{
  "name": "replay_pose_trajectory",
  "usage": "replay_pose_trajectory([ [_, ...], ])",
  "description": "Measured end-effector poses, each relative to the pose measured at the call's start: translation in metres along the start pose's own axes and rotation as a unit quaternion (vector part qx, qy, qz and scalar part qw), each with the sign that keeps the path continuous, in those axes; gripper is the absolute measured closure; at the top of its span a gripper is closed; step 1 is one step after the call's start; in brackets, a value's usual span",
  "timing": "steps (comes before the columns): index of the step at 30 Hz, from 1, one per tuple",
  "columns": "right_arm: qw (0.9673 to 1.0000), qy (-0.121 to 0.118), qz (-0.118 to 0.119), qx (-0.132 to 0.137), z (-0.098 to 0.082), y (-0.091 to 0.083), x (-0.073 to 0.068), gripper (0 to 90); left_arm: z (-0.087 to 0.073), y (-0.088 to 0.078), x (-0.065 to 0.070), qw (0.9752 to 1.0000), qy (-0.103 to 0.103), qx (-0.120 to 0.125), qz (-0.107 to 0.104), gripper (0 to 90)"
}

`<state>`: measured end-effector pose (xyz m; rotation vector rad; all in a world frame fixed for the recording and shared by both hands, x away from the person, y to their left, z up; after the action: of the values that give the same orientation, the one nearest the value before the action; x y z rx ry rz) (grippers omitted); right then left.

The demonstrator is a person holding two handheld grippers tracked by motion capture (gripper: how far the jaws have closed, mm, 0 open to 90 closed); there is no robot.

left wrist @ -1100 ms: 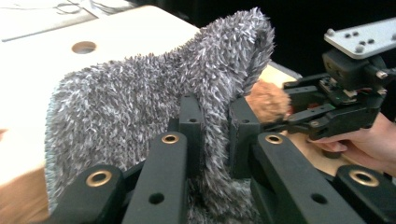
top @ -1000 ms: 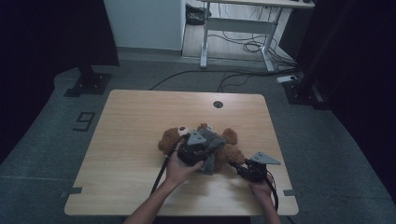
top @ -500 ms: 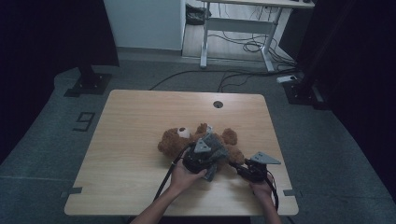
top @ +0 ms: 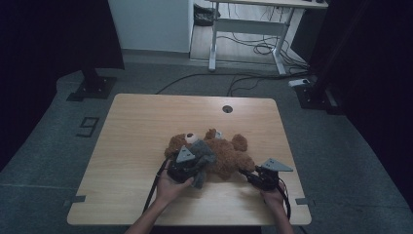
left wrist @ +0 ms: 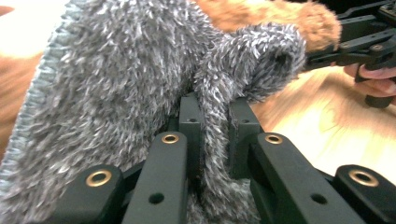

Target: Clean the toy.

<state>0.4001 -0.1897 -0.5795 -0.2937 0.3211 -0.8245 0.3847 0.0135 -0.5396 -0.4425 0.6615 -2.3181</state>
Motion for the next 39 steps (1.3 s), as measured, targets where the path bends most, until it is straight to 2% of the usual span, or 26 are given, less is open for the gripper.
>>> replay_pose_trajectory([
  [4,1.0000,0.001,-0.001,0.001,0.000,0.000,0.000,62.7,-0.010,-0.016,-0.019,0.9997,-0.013,0.007,0.019,78.7],
  [7,1.0000,0.001,0.000,0.002,0.000,0.000,0.001,62.7,-0.024,-0.026,-0.034,0.9993,-0.028,0.003,0.023,78.6],
  [11,1.0000,0.001,-0.001,0.002,0.000,0.001,0.001,62.7,-0.038,-0.036,-0.046,0.9986,-0.028,0.002,0.044,78.6],
  [14,1.0000,0.000,-0.002,0.000,0.000,0.000,0.000,62.6,-0.052,-0.046,-0.059,0.9974,-0.031,-0.007,0.064,78.6],
  [16,1.0000,-0.001,-0.002,0.000,0.000,0.000,0.000,62.7,-0.060,-0.053,-0.068,0.9965,-0.041,-0.008,0.073,78.6],
  [20,1.0000,0.002,0.000,0.002,0.000,0.001,0.001,62.7,-0.066,-0.063,-0.079,0.9952,-0.055,-0.002,0.081,78.6],
  [24,1.0000,0.004,-0.001,0.002,0.000,0.001,0.001,62.7,-0.051,-0.066,-0.079,0.9950,-0.043,0.011,0.089,78.5],
  [26,1.0000,0.004,-0.002,0.001,-0.001,0.001,0.001,62.7,-0.032,-0.068,-0.075,0.9955,-0.041,0.029,0.081,78.5],
  [27,1.0000,0.004,-0.002,0.001,-0.001,0.001,0.001,62.7,-0.027,-0.068,-0.074,0.9956,-0.041,0.034,0.077,78.5],
  [31,1.0000,-0.002,-0.003,-0.001,-0.001,0.001,0.001,62.6,0.020,-0.067,-0.067,0.9956,-0.026,0.060,0.067,78.3],
  [34,1.0000,-0.005,-0.006,0.000,-0.001,0.001,0.001,62.6,0.049,-0.057,-0.064,0.9963,-0.014,0.057,0.062,78.1],
  [35,1.0000,-0.005,-0.006,0.000,-0.001,0.001,0.001,62.6,0.060,-0.049,-0.065,0.9968,-0.015,0.053,0.058,78.1],
  [37,0.9999,-0.008,-0.007,0.000,0.000,0.001,0.002,62.6,0.072,-0.033,-0.071,0.9972,-0.012,0.039,0.063,78.1],
  [39,0.9999,-0.010,-0.007,0.000,0.000,0.001,0.002,62.6,0.076,-0.024,-0.076,0.9975,-0.015,0.030,0.062,78.0],
])
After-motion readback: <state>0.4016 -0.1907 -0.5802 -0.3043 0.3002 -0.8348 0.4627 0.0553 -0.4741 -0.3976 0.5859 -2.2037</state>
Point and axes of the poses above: each handheld gripper's, and its own axes: y roughly forward along the jaws, z roughly out of its top, x roughly to its right, the point moved 10 cm from there along y, roughly forward along the jaws, and after that the axes turned 1 degree about -y, right-handed, at the moved point
